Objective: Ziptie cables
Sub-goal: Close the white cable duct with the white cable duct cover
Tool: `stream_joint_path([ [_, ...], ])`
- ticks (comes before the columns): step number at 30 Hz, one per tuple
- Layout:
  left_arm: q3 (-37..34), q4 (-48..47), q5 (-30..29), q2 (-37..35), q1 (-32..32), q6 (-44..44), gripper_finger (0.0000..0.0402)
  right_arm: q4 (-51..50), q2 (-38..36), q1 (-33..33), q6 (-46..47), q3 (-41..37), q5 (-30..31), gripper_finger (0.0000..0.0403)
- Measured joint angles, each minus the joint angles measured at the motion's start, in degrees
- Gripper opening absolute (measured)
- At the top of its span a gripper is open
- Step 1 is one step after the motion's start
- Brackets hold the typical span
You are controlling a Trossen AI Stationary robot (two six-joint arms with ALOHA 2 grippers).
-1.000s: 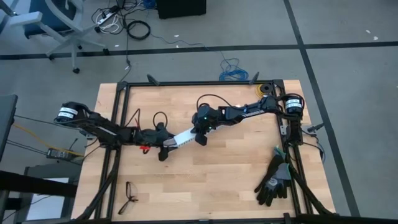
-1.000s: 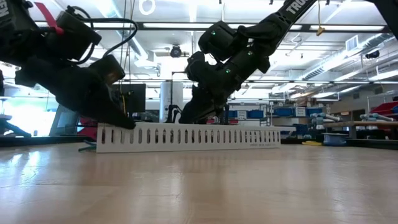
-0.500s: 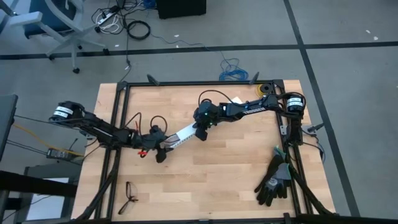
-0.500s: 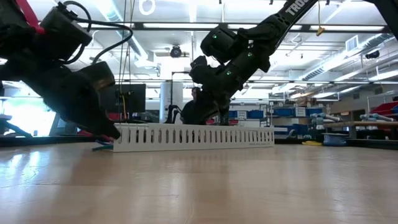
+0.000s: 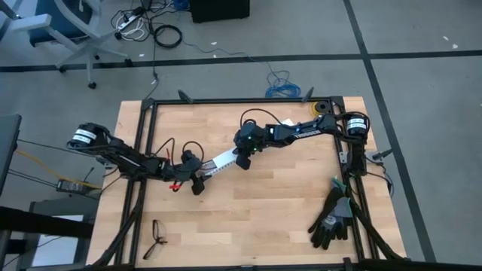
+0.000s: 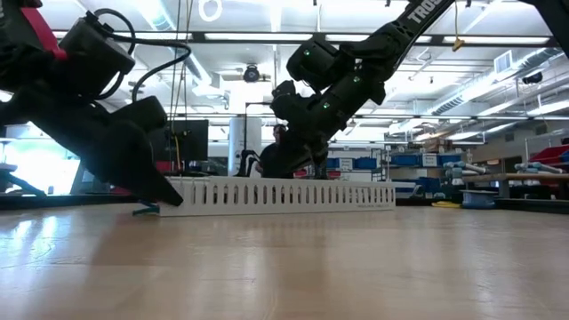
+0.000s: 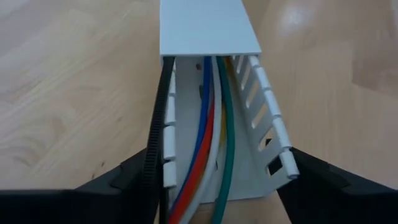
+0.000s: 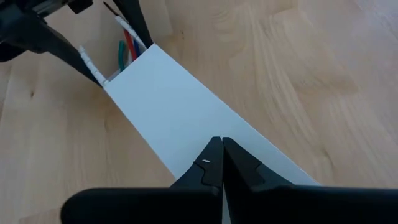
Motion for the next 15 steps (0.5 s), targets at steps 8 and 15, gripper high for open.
stream_joint_path([
  [8,0.00,-0.66,-1.76,-0.01,0.05,4.01,0.0241,-0.19,-0.02,0.69,0.03,0.00,0.00,0.0000],
  [15,0.00,-0.87,-4.03,-0.01,0.05,9.27,0.0243,-0.87,-0.04,1.71,0.58,0.02,0.10,0.0000],
])
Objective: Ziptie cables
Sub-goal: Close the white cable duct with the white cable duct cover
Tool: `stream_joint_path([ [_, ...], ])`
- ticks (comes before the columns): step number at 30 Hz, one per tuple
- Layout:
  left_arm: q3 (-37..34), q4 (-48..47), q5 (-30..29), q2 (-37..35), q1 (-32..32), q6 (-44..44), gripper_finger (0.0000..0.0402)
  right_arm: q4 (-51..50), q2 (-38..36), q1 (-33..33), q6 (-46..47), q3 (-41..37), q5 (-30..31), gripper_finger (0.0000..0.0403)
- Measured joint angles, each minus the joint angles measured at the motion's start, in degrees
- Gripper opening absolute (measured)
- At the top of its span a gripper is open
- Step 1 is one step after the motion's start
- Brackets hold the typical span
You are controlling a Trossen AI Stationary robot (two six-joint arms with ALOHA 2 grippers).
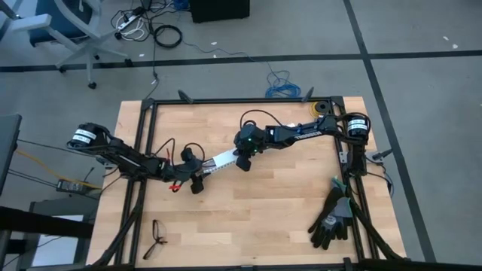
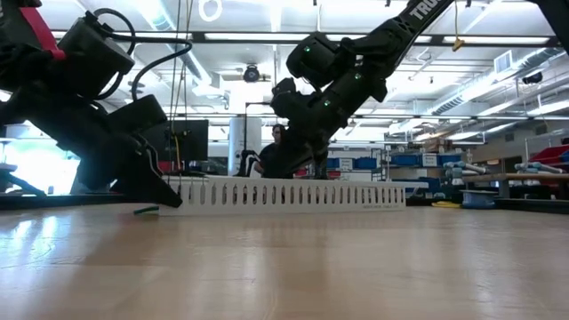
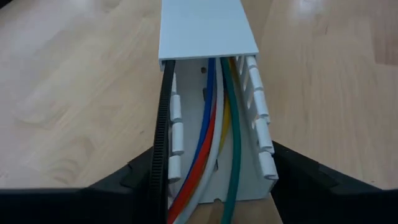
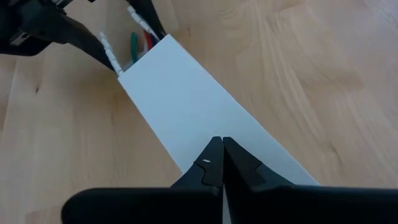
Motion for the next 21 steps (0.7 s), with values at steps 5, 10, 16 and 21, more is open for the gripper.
stream_joint_path([
  [5,0.00,0.04,-0.50,0.02,0.02,1.86,0.0243,-1.28,-2.66,0.41,-0.60,-0.22,0.33,0.0000],
  [10,0.04,0.02,-1.08,0.07,0.91,3.03,0.0243,-5.12,-9.10,1.25,-2.65,-0.39,1.00,0.0000],
  [16,0.00,0.93,1.89,0.07,3.75,2.97,0.0243,-18.80,-13.02,1.33,-2.98,-0.31,8.13,0.0000],
  [21,-0.04,2.35,7.50,0.09,5.30,2.92,0.0243,-16.47,-8.46,-1.43,-2.75,-0.17,10.09,0.0000],
])
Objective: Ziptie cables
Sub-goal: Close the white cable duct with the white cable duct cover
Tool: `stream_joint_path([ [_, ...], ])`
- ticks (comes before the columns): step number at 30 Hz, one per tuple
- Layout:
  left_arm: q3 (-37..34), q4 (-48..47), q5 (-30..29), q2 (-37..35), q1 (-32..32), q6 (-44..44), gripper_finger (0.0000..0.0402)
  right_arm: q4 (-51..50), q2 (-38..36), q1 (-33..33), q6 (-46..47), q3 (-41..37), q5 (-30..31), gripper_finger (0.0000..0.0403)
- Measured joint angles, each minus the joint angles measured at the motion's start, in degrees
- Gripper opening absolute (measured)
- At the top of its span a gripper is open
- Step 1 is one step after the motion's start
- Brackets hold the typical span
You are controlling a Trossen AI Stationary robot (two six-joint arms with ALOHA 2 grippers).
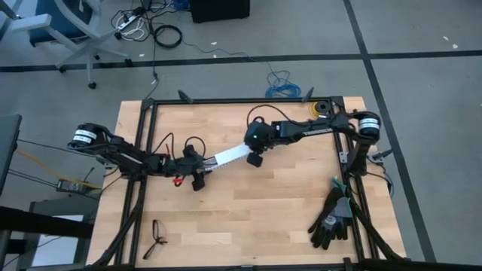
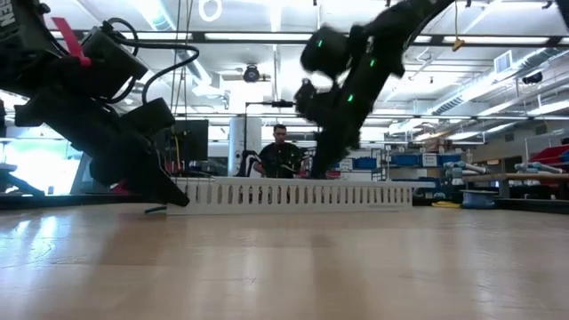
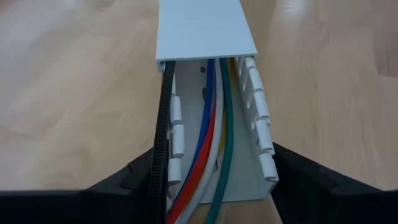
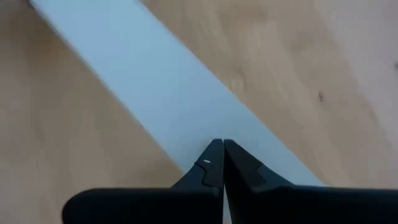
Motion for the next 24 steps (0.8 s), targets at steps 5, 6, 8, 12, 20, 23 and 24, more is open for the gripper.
stream_joint_path([
  [5,-0.10,0.59,1.20,-0.02,0.65,-0.46,0.0243,17.07,8.50,-0.50,2.17,0.99,-11.78,0.0000],
  [6,-0.11,0.71,1.40,-0.02,0.87,-0.44,0.0243,20.11,10.16,0.14,2.20,1.89,-13.02,0.0000],
  [8,-0.11,1.14,2.28,0.02,1.44,-0.03,0.0243,23.18,12.09,1.43,1.59,3.43,-14.27,0.0000],
  [12,-0.10,1.46,4.26,0.02,2.69,1.13,0.0243,22.62,13.44,2.51,-1.03,6.38,-14.67,0.0000],
  [20,-0.04,1.49,5.58,0.02,3.18,1.87,0.0243,20.73,10.06,2.74,-3.03,6.40,-14.76,0.0000],
  [23,0.04,1.28,6.81,0.00,3.25,3.05,0.0243,18.83,7.99,2.84,-3.72,6.44,-14.71,0.0000],
  [24,0.04,1.35,7.19,0.00,3.22,3.30,0.0243,17.30,7.35,2.84,-3.73,6.46,-14.71,0.0000],
])
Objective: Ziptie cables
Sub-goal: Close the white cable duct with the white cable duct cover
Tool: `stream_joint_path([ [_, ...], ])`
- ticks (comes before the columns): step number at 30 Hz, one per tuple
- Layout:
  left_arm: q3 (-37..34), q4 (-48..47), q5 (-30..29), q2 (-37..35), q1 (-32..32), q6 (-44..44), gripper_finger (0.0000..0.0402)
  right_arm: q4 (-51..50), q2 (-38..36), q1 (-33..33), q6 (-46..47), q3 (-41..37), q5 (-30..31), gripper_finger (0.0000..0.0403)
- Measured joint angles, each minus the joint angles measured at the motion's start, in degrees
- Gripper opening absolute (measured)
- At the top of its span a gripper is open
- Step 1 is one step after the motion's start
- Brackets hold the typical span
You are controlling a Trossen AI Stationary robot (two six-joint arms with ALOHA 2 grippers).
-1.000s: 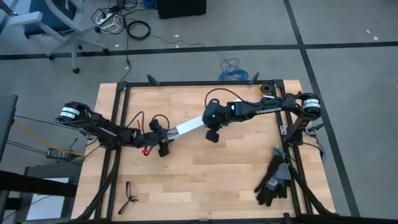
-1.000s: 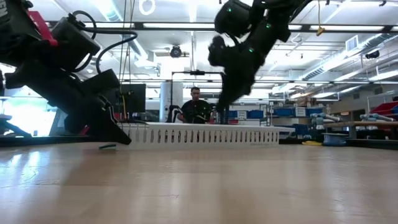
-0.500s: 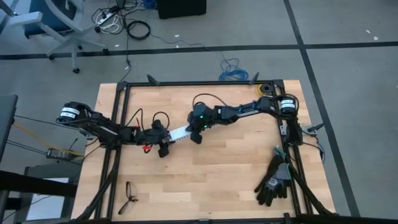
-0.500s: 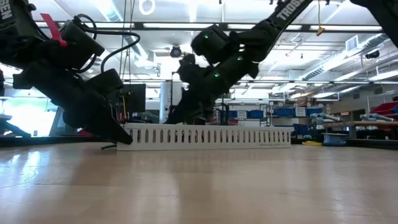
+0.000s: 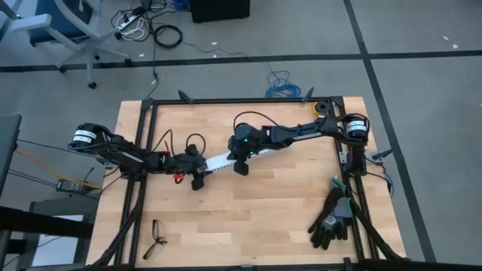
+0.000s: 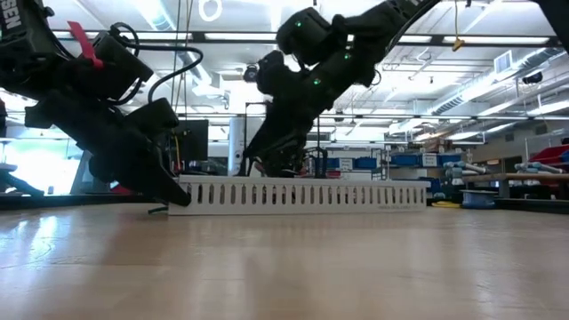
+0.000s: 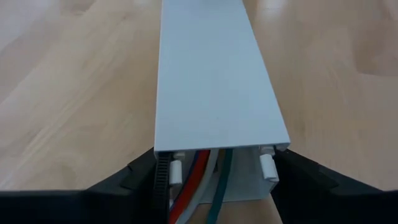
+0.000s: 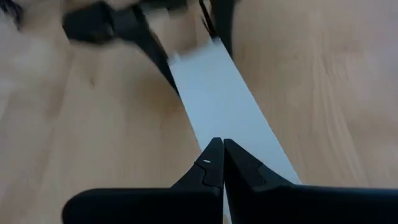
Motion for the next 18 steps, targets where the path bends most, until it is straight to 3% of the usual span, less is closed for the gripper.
stream_joint_path([
  [8,0.04,0.08,4.62,-0.07,-0.07,1.29,0.0243,-15.84,-2.97,0.07,3.03,0.03,3.80,0.0000],
  [12,0.01,0.74,4.67,-0.01,-0.07,1.31,0.0243,-12.12,-0.18,0.32,4.11,0.01,-1.72,0.0000],
  [18,-0.11,1.03,4.65,-0.02,-0.04,1.27,0.0243,-1.26,4.56,1.56,3.52,0.18,-2.24,0.0000],
])
